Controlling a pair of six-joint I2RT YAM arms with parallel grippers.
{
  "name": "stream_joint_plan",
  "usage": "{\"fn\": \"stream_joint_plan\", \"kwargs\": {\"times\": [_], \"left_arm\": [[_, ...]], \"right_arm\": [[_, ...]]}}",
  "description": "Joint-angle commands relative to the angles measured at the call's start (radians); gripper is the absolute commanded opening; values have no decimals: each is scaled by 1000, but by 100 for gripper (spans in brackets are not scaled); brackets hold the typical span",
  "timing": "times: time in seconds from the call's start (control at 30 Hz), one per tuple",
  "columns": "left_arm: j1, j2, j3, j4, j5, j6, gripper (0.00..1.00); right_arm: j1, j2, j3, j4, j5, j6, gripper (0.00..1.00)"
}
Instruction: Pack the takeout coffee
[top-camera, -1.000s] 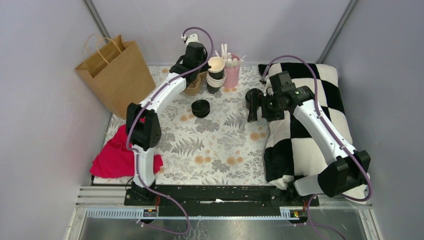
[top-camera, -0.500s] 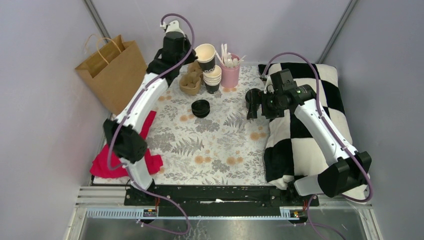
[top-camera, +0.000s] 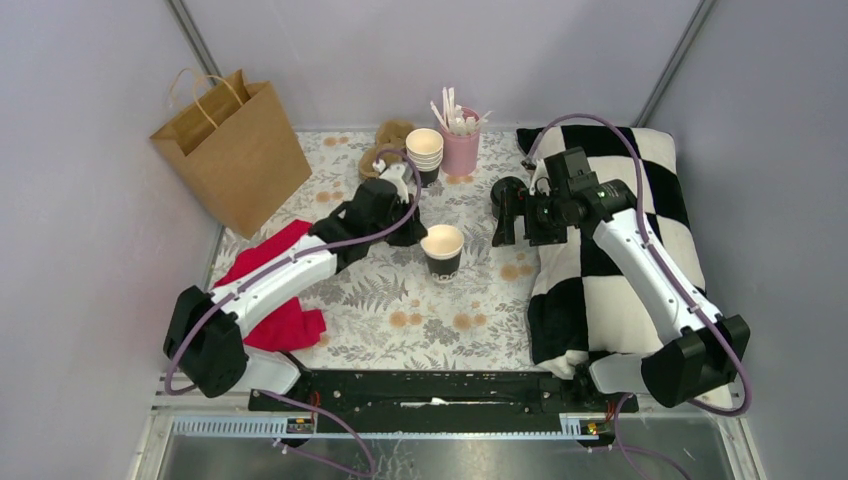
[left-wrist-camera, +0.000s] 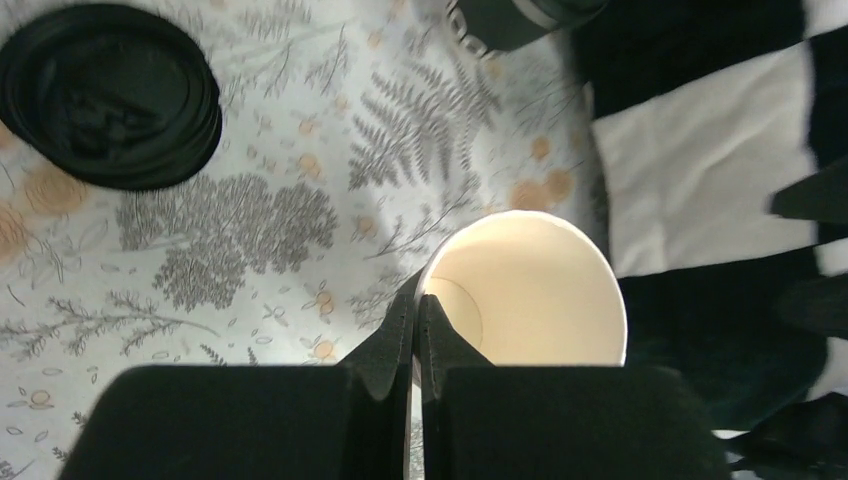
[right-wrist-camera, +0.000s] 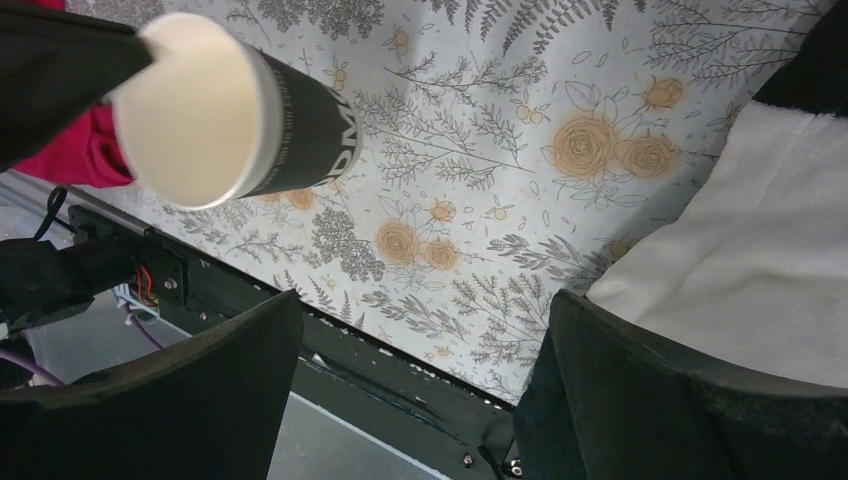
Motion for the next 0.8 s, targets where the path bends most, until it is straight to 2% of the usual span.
{"fn": "stream_joint_plan", "kwargs": {"times": [0.0, 0.23, 0.47, 0.6, 0.7, 0.77], "left_arm": [[-13, 7, -89, 187, 35, 24, 0], [-44, 14, -203, 285, -35, 53, 0], [-53, 25, -240, 287, -44, 88, 1], [-52, 17, -237, 267, -34, 107, 14], [-52, -13, -232, 237, -14, 109, 37], [-51, -44, -222, 210, -19, 106, 46]], "right_arm": [[-1, -66, -38, 34, -45, 32, 100], [-1, -106, -81, 39, -66, 63, 100], [-1, -124, -99, 51, -77, 96, 100], [-1, -124, -104, 56, -80, 103, 100], [-1, -119, -102, 58, -81, 106, 100], [-1, -114, -98, 60, -80, 104, 100]]}}
